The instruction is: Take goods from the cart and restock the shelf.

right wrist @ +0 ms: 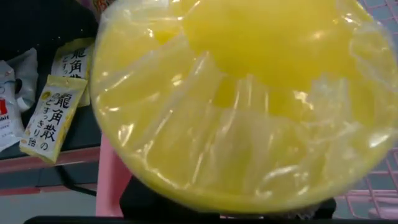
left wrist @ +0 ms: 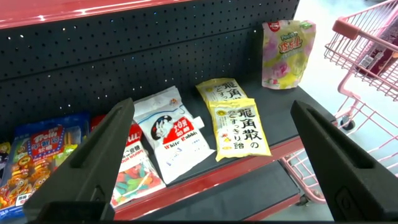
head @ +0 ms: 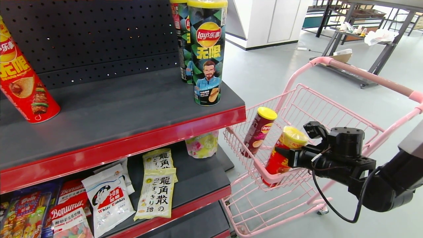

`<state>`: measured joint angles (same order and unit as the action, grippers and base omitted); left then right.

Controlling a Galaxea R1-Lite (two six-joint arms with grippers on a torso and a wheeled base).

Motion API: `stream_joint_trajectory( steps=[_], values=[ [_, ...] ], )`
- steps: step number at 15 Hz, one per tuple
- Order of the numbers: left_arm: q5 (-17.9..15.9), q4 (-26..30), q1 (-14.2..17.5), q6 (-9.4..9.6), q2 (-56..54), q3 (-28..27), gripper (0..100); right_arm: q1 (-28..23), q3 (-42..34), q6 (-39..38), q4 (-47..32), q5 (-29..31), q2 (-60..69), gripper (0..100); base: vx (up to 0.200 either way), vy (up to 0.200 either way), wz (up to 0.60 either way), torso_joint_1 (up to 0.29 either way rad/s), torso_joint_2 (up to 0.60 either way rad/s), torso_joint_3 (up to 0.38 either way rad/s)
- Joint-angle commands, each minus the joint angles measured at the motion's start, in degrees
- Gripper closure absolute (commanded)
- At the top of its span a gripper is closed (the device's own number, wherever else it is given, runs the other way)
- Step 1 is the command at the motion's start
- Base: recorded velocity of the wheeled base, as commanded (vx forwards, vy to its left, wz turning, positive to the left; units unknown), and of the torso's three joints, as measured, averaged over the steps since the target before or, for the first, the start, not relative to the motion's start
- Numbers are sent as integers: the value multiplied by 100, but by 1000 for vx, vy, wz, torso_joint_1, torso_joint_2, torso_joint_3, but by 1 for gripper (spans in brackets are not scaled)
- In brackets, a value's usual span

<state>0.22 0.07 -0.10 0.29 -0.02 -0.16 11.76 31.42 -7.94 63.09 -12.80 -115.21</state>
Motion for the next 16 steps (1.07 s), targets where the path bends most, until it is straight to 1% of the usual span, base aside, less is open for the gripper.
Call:
stream_joint_trajectory(
  steps=[1, 3, 6, 7, 8, 9, 10, 11, 12, 13, 14, 15, 16],
  values=[
    [4, 1, 1, -3, 2, -2, 0, 28, 5, 11, 11, 14, 790, 100, 0, 0, 0, 0, 0, 0],
    [4, 1, 1, -3, 2, -2, 0, 36, 154, 55, -95, 14, 1352, 100, 0, 0, 0, 0, 0, 0],
    [4, 1, 1, -3, 2, 7, 0, 28, 357, 108, -947, 14, 2249, 100, 0, 0, 0, 0, 0, 0],
    [4, 1, 1, -3, 2, -2, 0, 28, 506, 126, -1554, 14, 2847, 100, 0, 0, 0, 0, 0, 0],
    [4, 1, 1, -3, 2, -2, 0, 28, 708, 222, -2354, 23, 3506, 100, 0, 0, 0, 0, 0, 0],
    [4, 1, 1, -3, 2, -2, 0, 28, 796, 257, -2758, 14, 3813, 100, 0, 0, 0, 0, 0, 0],
    [4, 1, -8, -3, 2, -2, 0, 28, 928, 354, -3786, 67, 4552, 100, 0, 0, 0, 0, 0, 0],
    [4, 1, 1, -3, 2, 7, 0, 28, 972, 495, -4955, 313, 5404, 100, 0, 0, 0, 0, 0, 0],
    [4, 1, 1, -3, 2, -2, 0, 28, 954, 644, -5983, 375, 6116, 100, 0, 0, 0, 0, 0, 0],
    [4, 1, 1, -3, 2, -2, 0, 28, 901, 653, -6361, 357, 6397, 100, 0, 0, 0, 0, 0, 0],
    [4, 1, 1, -3, 2, -2, 0, -16, 506, 662, -7223, 401, 7259, 100, 0, 0, 0, 0, 0, 0],
    [4, 1, -8, -3, 2, -2, 0, -43, 172, 688, -7249, 454, 7681, 100, 0, 0, 0, 0, 0, 0],
    [-4, 1, 1, -3, 2, -2, 0, -95, -4, 758, -7275, 551, 7918, 100, 0, 0, 0, 0, 0, 0]
  ],
)
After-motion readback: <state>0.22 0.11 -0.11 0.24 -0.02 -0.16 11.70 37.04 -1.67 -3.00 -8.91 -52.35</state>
